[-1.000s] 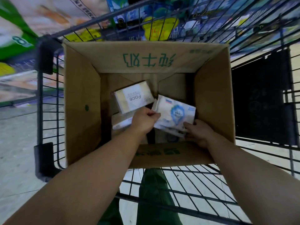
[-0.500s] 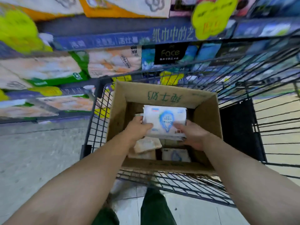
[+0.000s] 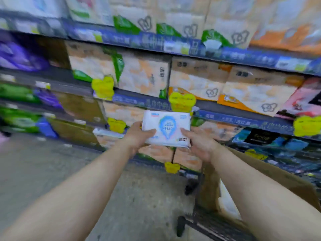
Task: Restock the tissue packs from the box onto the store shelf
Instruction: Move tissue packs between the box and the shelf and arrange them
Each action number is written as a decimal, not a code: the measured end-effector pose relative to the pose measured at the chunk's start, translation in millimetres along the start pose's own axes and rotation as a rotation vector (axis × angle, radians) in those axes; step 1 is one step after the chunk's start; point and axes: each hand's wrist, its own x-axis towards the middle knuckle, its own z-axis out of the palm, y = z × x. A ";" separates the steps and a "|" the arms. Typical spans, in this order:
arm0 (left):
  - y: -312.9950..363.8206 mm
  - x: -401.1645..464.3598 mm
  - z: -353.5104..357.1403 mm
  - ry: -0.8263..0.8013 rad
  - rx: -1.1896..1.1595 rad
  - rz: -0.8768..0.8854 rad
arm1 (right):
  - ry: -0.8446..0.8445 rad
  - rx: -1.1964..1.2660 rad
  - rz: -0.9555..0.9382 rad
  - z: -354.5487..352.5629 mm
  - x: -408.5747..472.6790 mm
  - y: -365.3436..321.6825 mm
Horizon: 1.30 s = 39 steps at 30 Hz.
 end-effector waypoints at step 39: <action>359.9 264.8 -583.7 0.144 0.170 0.568 | 0.044 -0.335 -0.667 510.1 353.9 -371.0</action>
